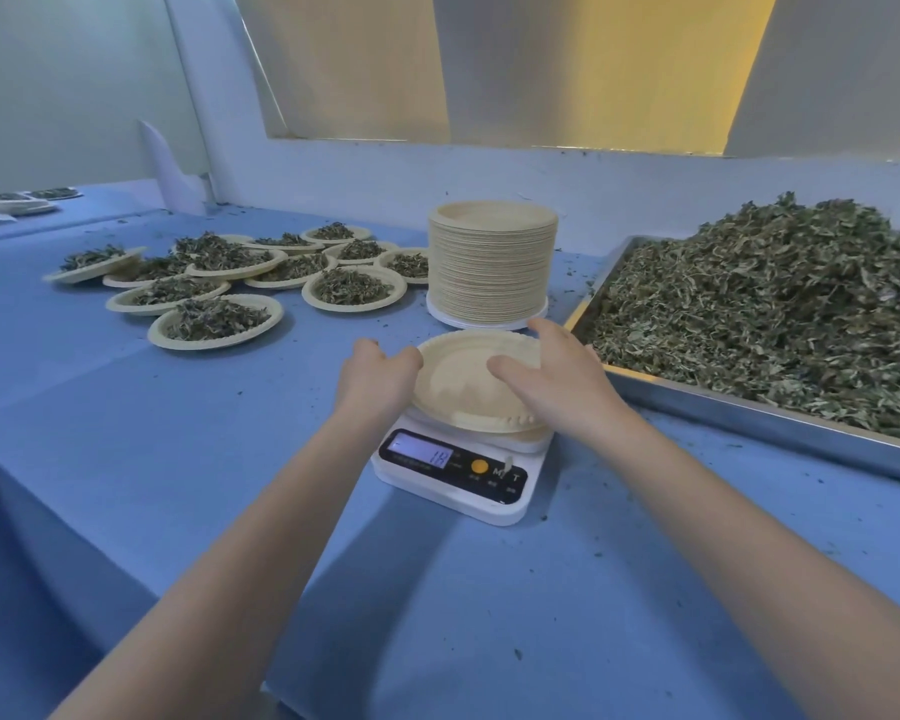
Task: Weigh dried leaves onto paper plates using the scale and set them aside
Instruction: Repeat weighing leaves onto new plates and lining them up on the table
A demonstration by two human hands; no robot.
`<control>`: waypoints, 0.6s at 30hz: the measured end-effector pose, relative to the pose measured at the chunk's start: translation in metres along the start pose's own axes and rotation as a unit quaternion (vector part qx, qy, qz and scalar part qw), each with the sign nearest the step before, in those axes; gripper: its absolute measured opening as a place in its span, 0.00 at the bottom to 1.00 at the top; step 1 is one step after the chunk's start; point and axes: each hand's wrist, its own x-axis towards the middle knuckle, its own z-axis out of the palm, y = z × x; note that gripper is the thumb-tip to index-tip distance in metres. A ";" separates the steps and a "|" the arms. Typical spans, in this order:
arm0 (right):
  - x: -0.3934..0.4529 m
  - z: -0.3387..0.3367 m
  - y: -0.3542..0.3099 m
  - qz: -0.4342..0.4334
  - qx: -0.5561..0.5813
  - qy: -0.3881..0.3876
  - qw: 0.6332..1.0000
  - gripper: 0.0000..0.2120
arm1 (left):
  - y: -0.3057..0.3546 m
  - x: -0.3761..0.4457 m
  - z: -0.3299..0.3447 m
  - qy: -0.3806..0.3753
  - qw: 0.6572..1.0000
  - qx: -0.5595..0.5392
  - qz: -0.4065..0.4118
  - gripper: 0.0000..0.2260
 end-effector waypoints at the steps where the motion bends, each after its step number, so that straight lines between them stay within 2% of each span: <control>1: 0.000 -0.001 0.001 -0.005 0.004 -0.002 1.000 0.32 | 0.000 0.000 0.000 0.001 1.000 -0.001 0.002 0.26; 7: 0.002 -0.009 0.018 -0.008 0.067 -0.016 0.998 0.33 | 0.000 0.000 0.001 0.007 1.000 -0.009 0.013 0.27; 12: 0.002 -0.014 0.033 0.005 0.097 -0.045 0.994 0.37 | 0.007 -0.005 0.004 0.017 0.999 -0.014 0.049 0.27; 15: 0.001 -0.018 0.037 -0.009 0.096 -0.066 0.993 0.40 | 0.017 -0.012 0.008 0.049 0.993 0.032 0.101 0.26; 18: 0.004 -0.025 0.040 -0.017 0.095 -0.063 0.993 0.40 | 0.035 -0.021 0.019 0.083 0.972 0.108 0.191 0.24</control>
